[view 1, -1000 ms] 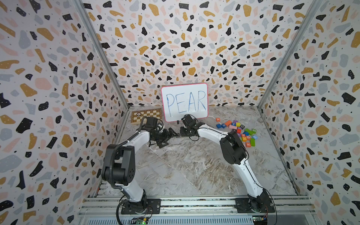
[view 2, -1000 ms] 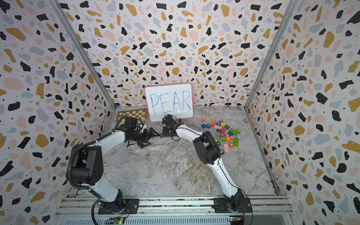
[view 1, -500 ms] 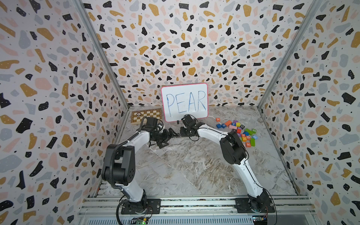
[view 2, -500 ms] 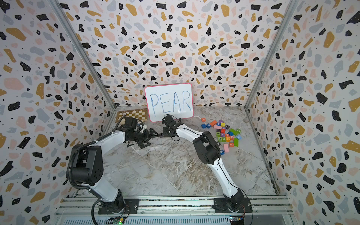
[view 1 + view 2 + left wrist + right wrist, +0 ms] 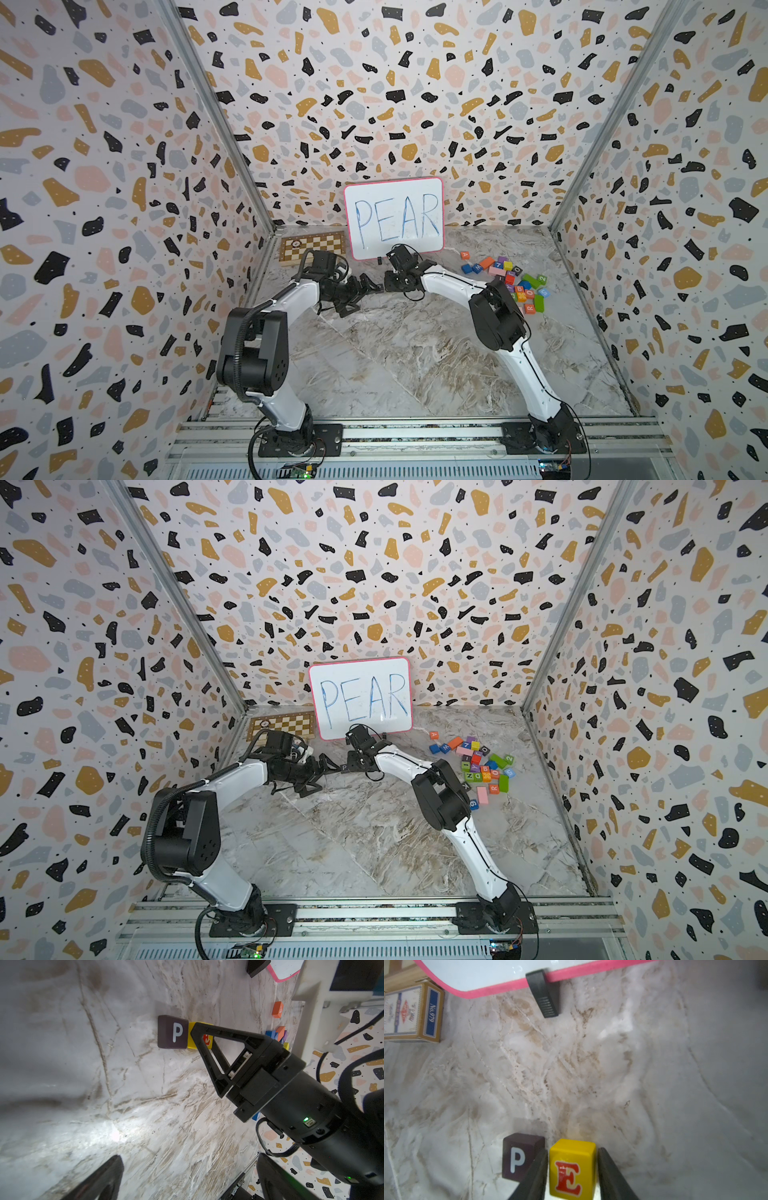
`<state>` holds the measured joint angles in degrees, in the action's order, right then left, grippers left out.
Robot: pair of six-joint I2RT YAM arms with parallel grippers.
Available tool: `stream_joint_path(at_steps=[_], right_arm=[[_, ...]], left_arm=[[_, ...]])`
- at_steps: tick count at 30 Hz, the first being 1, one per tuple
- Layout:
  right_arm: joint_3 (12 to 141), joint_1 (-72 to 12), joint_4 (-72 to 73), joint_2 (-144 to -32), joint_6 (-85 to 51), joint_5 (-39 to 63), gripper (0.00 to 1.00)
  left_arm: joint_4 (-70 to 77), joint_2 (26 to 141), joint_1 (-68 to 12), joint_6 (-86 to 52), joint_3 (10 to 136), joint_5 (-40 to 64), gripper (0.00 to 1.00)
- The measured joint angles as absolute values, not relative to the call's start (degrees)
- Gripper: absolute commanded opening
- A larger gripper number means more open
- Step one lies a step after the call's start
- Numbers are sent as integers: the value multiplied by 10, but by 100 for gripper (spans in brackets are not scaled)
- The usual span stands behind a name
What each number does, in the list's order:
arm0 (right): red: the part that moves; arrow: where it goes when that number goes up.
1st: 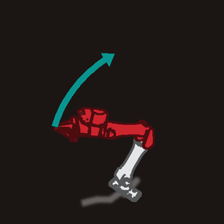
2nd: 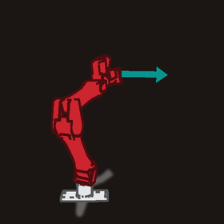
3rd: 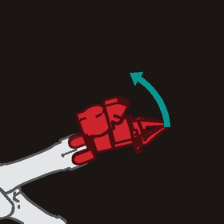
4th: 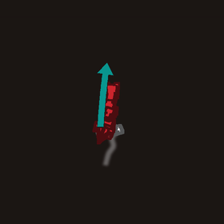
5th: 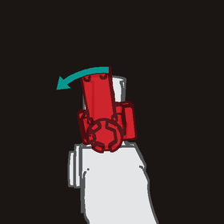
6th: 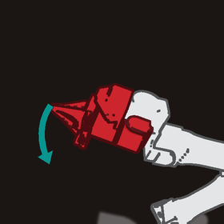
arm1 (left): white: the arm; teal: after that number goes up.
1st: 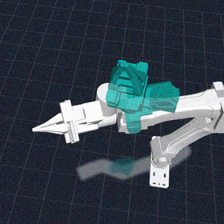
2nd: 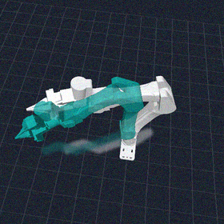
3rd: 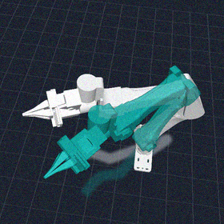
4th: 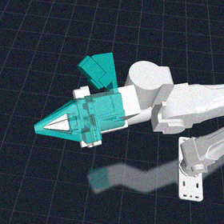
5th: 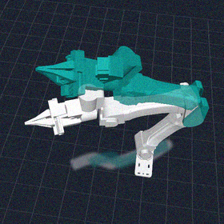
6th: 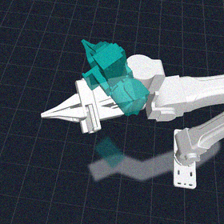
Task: Spell the uppercase word “pear” with letter blocks
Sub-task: Place the letter block at the center of the board, then pick up the letter block from the center of the board.
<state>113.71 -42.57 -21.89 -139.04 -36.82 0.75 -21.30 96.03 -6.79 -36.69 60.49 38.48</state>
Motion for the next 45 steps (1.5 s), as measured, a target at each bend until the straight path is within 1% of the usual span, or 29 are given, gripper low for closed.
stream_joint_path(at_steps=[17, 21, 26, 30, 36, 45], right_arm=[[1168, -402, -241, -1383, -354, 19, 44], [1160, -387, -243, -1358, -320, 19, 44], [1111, -364, -244, -1295, -269, 1, 44], [1068, -333, -243, -1259, -235, -15, 43], [1021, -274, -241, -1251, -186, -29, 44], [1014, -192, -252, -1252, -126, -51, 43]], left_arm=[[-220, 938, -70, -355, 605, 370, 99], [-237, 927, -87, -346, 609, 356, 99], [-262, 923, -130, -334, 634, 335, 99], [-279, 923, -158, -326, 660, 322, 99], [-293, 938, -177, -321, 696, 311, 100], [-311, 1025, -201, -320, 770, 304, 100]])
